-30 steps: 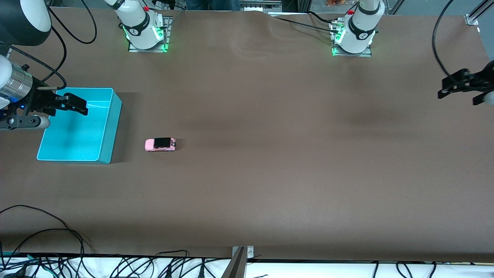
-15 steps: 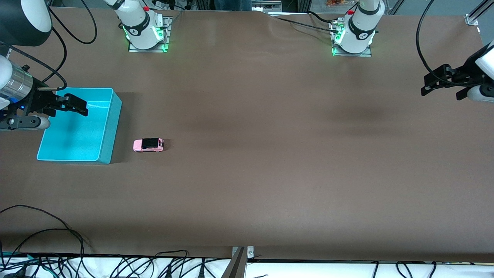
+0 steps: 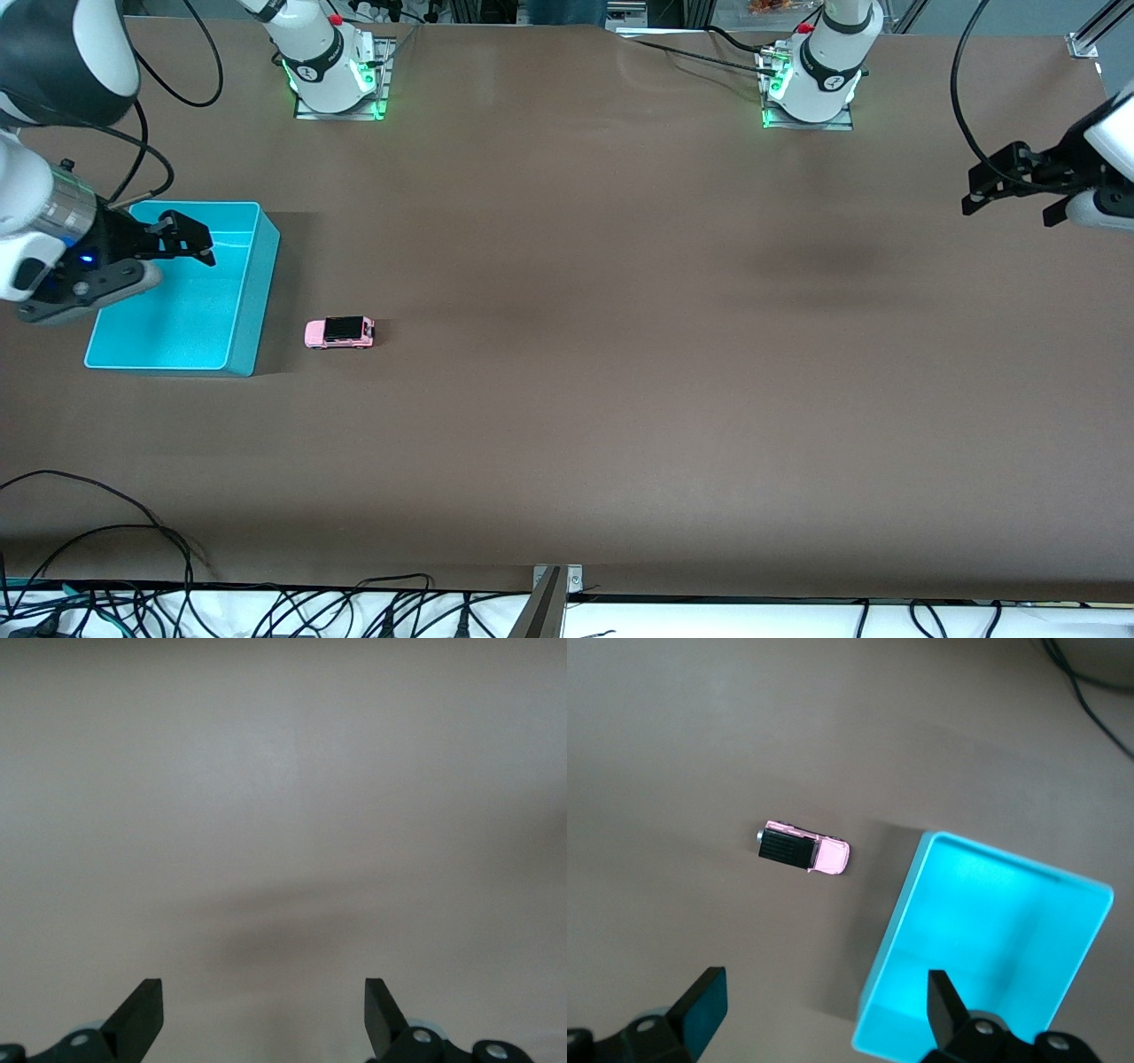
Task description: Wind and store pink jeep toy
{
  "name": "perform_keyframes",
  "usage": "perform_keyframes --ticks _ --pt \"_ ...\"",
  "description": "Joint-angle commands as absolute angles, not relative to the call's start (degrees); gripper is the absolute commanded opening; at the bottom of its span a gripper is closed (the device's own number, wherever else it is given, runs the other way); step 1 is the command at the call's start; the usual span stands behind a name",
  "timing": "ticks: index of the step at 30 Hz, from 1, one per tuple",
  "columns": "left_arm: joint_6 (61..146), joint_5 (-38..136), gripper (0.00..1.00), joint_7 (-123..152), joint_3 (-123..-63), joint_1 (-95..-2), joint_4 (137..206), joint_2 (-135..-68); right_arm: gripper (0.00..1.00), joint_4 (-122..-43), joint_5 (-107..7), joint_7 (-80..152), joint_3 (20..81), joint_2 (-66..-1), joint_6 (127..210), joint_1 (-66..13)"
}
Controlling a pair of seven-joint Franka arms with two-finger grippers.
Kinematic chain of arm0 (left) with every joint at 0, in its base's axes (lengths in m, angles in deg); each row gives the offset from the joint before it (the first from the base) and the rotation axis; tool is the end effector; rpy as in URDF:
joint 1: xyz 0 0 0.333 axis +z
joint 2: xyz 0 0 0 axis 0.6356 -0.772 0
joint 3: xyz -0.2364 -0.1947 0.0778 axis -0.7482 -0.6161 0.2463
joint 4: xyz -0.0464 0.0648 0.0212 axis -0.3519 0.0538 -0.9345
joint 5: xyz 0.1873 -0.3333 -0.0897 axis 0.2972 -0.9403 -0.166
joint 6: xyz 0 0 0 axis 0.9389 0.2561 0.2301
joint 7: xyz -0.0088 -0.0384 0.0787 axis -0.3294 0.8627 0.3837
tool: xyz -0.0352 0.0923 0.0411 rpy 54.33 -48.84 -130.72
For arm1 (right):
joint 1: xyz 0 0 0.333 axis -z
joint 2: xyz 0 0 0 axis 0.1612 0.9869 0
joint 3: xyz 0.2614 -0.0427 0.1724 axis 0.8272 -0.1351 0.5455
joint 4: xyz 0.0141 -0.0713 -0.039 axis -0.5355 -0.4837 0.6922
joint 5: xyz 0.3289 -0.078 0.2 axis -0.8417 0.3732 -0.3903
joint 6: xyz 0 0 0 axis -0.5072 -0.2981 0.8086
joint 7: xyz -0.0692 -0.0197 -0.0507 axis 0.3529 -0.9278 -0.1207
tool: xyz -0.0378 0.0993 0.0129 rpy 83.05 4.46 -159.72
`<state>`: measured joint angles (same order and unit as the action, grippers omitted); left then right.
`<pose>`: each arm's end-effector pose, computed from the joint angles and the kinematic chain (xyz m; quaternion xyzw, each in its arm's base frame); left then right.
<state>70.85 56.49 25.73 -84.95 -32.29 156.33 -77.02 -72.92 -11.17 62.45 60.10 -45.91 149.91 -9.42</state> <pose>0.5504 -0.0320 0.6465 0.9973 -0.0702 -0.0152 0.0144 0.6132 0.0426 0.5275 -0.9499 -0.3106 0.0334 0.0022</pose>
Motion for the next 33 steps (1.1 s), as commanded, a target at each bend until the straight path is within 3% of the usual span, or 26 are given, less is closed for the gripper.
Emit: perform_keyframes --ticks 1,10,19,33 --pt "69.65 59.64 1.00 24.64 -78.50 -41.48 156.48 -75.13 1.00 -72.59 -9.96 79.36 60.34 -43.15 152.28 -10.77" --pt "69.65 59.64 1.00 24.29 -75.68 -43.77 157.18 -74.25 1.00 -73.81 -9.96 98.10 60.34 -36.64 155.35 -12.44" --pt "69.30 59.11 1.00 24.11 -75.77 -43.16 156.74 -74.42 1.00 -81.36 -8.03 113.49 60.34 -32.86 167.56 -15.07" --pt "69.04 59.11 1.00 23.85 -76.29 -43.69 156.48 -74.42 1.00 -93.23 -7.94 115.34 60.34 -30.31 183.74 -15.78"
